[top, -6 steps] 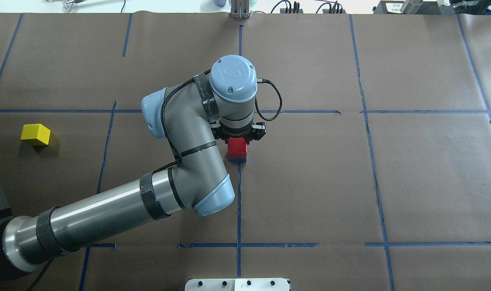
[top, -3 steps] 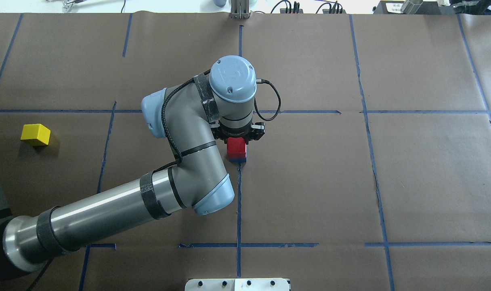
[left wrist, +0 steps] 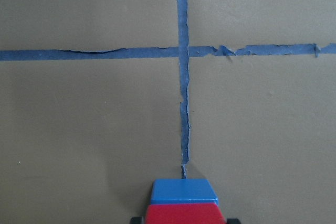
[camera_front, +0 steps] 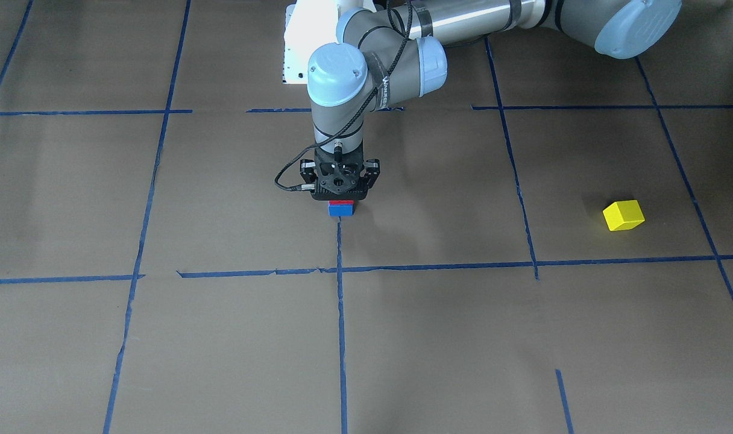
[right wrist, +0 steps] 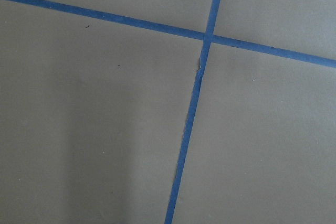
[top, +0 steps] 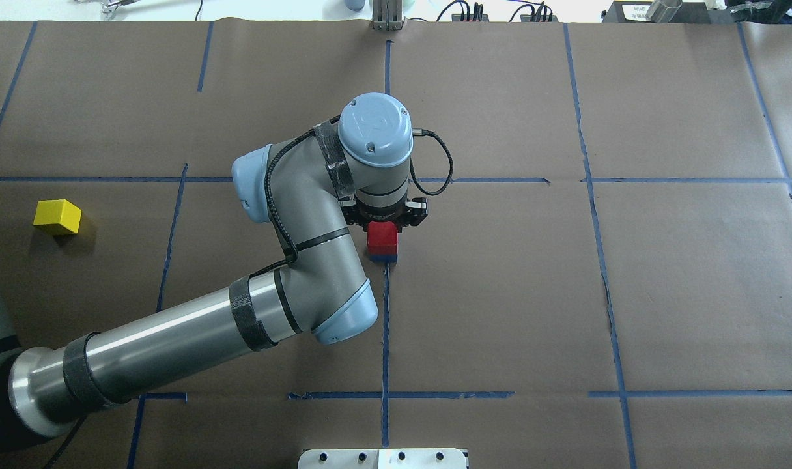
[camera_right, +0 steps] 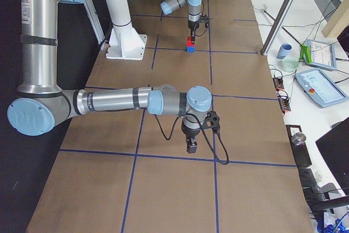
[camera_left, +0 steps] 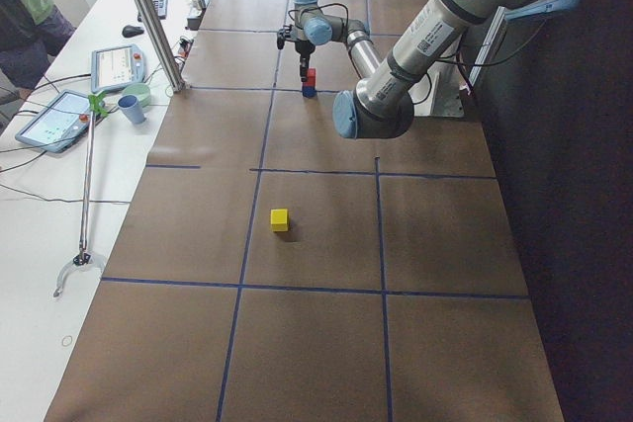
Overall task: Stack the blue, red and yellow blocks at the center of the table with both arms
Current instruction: 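Lower the red cube onto the blue cube and open the left gripper, then raise the left gripper and move it over the yellow cube, then lower the left gripper onto the yellow cube and close on it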
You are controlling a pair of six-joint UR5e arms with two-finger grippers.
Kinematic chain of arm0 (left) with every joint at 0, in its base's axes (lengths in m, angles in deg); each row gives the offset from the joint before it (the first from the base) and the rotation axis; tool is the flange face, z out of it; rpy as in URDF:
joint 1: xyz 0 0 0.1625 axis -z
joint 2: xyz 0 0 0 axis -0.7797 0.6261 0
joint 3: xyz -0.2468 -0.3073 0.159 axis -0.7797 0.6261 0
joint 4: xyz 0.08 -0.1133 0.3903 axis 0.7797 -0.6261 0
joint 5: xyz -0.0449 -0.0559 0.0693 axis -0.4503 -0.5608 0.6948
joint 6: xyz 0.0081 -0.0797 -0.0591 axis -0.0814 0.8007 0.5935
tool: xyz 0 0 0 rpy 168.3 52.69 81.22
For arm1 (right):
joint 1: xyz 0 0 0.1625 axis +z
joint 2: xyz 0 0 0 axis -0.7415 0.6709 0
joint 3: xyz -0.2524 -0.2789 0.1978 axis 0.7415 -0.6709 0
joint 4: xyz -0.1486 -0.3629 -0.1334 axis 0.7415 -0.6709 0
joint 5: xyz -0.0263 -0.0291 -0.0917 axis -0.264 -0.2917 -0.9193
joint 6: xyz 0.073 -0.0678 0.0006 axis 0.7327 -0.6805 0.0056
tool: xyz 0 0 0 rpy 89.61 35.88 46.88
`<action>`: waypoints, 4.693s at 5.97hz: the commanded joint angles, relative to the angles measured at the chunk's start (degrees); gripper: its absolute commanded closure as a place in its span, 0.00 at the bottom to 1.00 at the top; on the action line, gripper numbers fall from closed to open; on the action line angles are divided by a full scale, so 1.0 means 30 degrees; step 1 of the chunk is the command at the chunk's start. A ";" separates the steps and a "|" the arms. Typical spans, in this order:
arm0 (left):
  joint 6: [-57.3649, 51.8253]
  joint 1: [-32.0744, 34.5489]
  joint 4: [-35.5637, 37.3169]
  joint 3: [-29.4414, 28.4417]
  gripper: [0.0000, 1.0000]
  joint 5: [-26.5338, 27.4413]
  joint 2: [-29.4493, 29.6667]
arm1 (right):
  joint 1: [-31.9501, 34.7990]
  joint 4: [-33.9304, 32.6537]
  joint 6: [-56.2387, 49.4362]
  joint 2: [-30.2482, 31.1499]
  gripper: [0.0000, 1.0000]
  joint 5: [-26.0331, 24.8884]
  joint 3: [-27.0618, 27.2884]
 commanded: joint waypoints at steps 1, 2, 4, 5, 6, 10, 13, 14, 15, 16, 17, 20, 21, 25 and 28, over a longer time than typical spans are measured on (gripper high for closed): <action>-0.0312 -0.0001 -0.0020 0.0005 0.31 -0.0032 0.0000 | -0.0002 0.0015 0.0000 -0.0001 0.00 0.0000 0.0002; -0.0401 -0.0001 -0.0223 0.0121 0.00 -0.0032 0.0000 | -0.0002 -0.0014 0.0029 -0.0001 0.00 0.0000 -0.0027; -0.0402 0.0405 -0.0051 0.0906 0.00 -0.0409 0.0000 | -0.0002 -0.0015 0.0029 -0.0001 0.00 0.0000 -0.0027; -0.0634 0.1627 0.0096 0.1957 0.00 -0.2443 -0.0551 | -0.0002 -0.0015 0.0058 -0.0001 0.00 0.0000 -0.0027; -0.2116 0.2307 0.0097 0.3534 0.00 -0.2782 -0.2122 | -0.0002 0.0015 0.0058 -0.0001 0.00 0.0000 -0.0027; -0.7550 0.6898 -0.0164 0.5542 0.00 -0.4039 -0.8828 | -0.0002 0.0015 0.0058 0.0028 0.00 0.0029 -0.0027; -1.0447 1.1036 -0.4570 0.5193 0.00 -0.5267 -1.5243 | -0.0002 0.0044 0.0058 0.0029 0.00 0.0030 0.0002; -1.0451 1.1073 -0.7026 0.4814 0.00 -0.5363 -1.7380 | -0.0002 0.0044 0.0058 0.0029 0.00 0.0030 0.0002; -0.9175 1.1015 -0.9690 0.3824 0.00 -0.5393 -1.7837 | -0.0002 0.0044 0.0058 0.0029 0.00 0.0030 0.0002; -0.7335 1.0899 -1.0732 0.3350 0.00 -0.5393 -1.7725 | -0.0002 0.0073 0.0058 0.0029 0.00 0.0030 0.0002; -0.6127 1.0549 -1.0887 0.3577 0.00 -0.5393 -1.7521 | -0.0002 0.0044 0.0029 0.0029 0.00 0.0030 -0.0027; -0.4855 0.8939 -1.0859 0.3083 0.00 -0.5335 -1.6464 | -0.0002 0.0044 0.0058 0.0000 0.00 0.0030 -0.0056; -0.4942 0.8935 -1.0831 0.3052 0.00 -0.5364 -1.6523 | -0.0002 0.0044 0.0029 -0.0001 0.00 0.0030 -0.0056; -0.5090 0.9169 -1.0625 0.3317 0.00 -0.7271 -1.6640 | -0.0002 0.0044 0.0029 -0.0001 0.00 0.0030 -0.0027; -0.6257 1.0221 -1.0538 0.3140 0.00 -0.7122 -1.6669 | -0.0002 0.0044 0.0058 -0.0001 0.00 0.0029 -0.0056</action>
